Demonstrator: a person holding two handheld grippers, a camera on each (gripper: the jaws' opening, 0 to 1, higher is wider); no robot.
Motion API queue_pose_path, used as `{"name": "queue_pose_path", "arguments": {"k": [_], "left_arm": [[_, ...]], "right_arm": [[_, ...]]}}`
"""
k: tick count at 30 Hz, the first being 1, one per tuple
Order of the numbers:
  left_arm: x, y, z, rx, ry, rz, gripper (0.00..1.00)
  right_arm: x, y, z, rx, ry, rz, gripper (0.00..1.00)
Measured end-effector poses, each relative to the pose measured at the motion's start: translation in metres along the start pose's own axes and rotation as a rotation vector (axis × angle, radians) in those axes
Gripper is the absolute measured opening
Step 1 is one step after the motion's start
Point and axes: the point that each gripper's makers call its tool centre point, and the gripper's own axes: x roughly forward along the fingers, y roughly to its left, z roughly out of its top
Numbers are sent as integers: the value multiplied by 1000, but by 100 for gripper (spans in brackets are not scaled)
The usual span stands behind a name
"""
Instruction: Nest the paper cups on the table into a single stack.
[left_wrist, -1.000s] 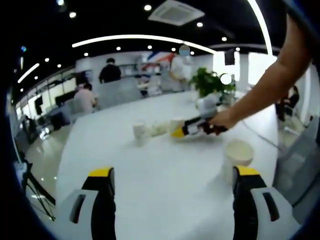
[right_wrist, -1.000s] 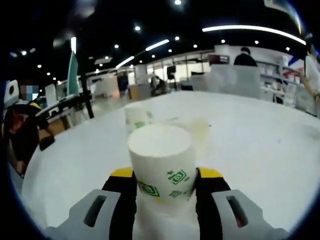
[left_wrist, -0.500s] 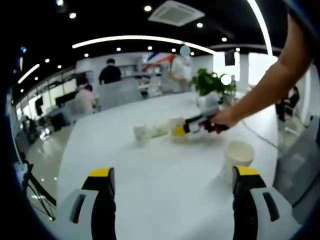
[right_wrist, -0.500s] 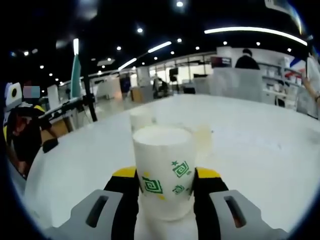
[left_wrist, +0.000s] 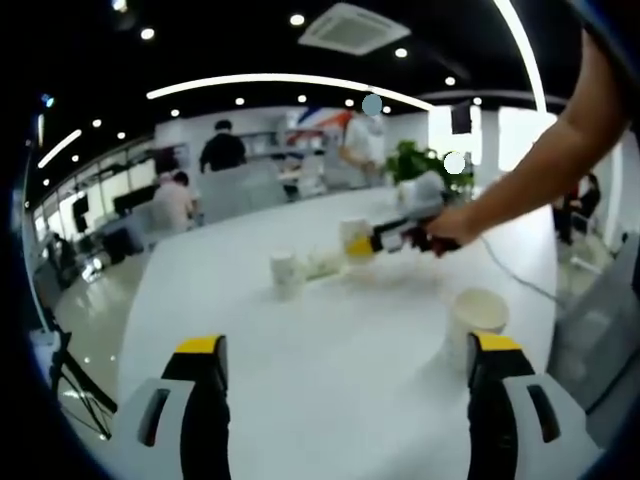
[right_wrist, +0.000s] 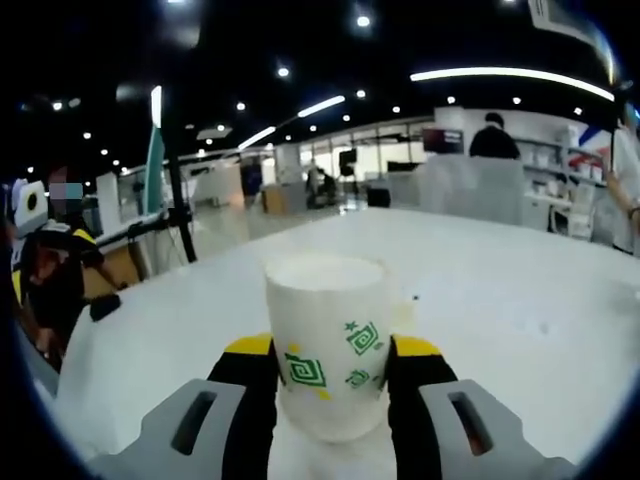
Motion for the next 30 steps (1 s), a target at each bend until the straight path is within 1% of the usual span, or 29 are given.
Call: {"name": "queue_pose_path", "arguments": {"k": [4, 9, 16, 19, 26, 28, 30], "left_arm": [[-1, -1, 0, -4, 7, -12, 99], [-2, -3, 3, -5, 12, -20, 99], [-2, -4, 8, -20, 22, -19, 99], [-3, -4, 7, -19, 23, -23, 99], [-4, -2, 9, -22, 25, -28, 99], [-5, -3, 8, -32, 43, -37, 97], [-5, -3, 9, -32, 47, -38, 98]], "right_arm": [[-2, 0, 10, -19, 1, 2, 40], [-7, -3, 25, -26, -14, -3, 40], [-13, -14, 50, -44, -34, -10, 40], [-14, -15, 59, -59, -38, -10, 40], [-17, -15, 80, -65, -58, -2, 40], [-17, -17, 87, -69, -65, -1, 40], [-19, -16, 94, -71, -72, 1, 40]]}}
